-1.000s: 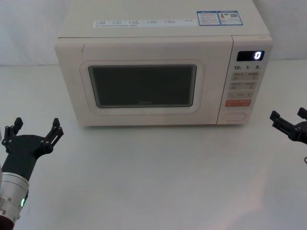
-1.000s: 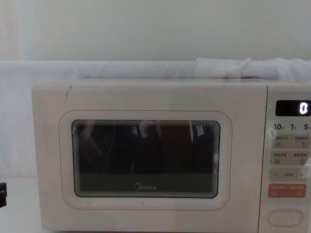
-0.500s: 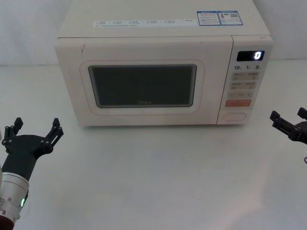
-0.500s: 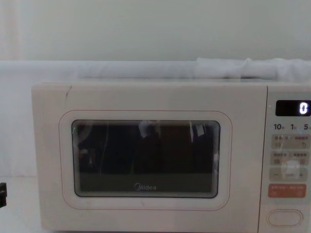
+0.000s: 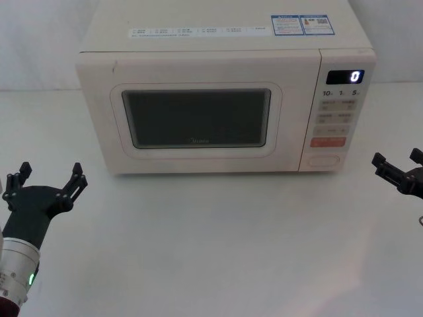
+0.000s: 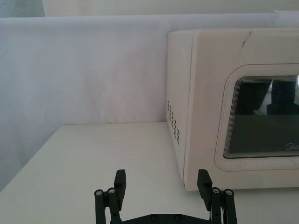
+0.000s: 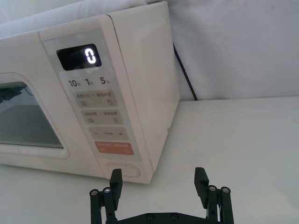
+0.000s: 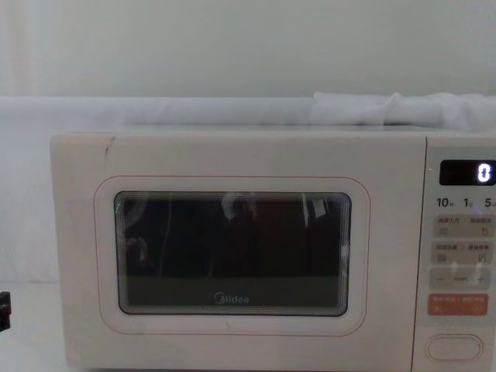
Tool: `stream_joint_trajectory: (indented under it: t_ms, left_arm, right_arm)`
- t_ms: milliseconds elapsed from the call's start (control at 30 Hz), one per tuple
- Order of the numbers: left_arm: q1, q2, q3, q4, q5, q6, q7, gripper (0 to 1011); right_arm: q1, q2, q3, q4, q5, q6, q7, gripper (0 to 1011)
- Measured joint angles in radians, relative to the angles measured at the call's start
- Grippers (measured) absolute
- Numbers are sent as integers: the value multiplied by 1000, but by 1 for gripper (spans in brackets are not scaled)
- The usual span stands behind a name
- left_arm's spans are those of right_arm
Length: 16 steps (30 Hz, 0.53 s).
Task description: Press the button to open the microwave door with one hand; close the microwave door with the other hand.
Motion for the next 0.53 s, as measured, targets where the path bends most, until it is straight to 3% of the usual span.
stream_joint_trajectory:
  t_ms: [533]
  left_arm:
    - [0, 0, 0, 0, 0, 0, 0, 1001]
  right_arm:
    - [0, 0, 0, 0, 0, 0, 0, 1000]
